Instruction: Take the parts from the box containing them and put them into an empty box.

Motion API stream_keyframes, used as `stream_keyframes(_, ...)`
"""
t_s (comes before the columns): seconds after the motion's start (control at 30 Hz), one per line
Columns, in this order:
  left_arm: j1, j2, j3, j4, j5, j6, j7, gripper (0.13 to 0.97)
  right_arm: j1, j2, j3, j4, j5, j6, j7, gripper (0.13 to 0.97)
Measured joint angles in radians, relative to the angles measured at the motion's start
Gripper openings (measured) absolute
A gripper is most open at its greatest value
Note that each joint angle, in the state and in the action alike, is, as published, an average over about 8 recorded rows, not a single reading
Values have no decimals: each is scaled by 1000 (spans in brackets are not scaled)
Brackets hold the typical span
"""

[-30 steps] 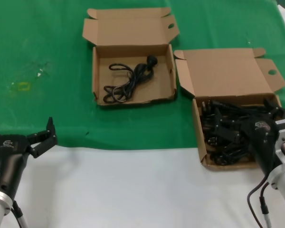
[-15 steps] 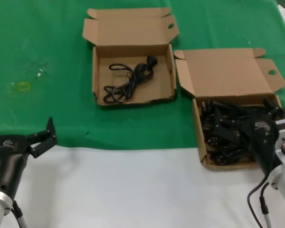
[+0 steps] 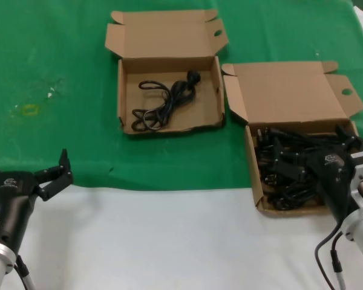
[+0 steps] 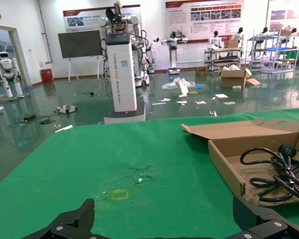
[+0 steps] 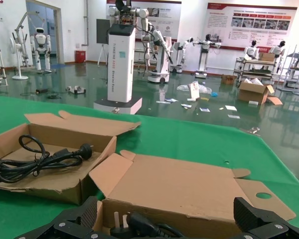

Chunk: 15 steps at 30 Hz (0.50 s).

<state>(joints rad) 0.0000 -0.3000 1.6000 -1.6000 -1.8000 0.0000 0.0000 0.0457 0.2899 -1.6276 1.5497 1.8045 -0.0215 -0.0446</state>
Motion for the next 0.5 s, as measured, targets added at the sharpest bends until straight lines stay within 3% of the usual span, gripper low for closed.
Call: stream_keyframes(0.5,0,0,0,0,0,0,0,966,0,0,0,0,0,0,0,966)
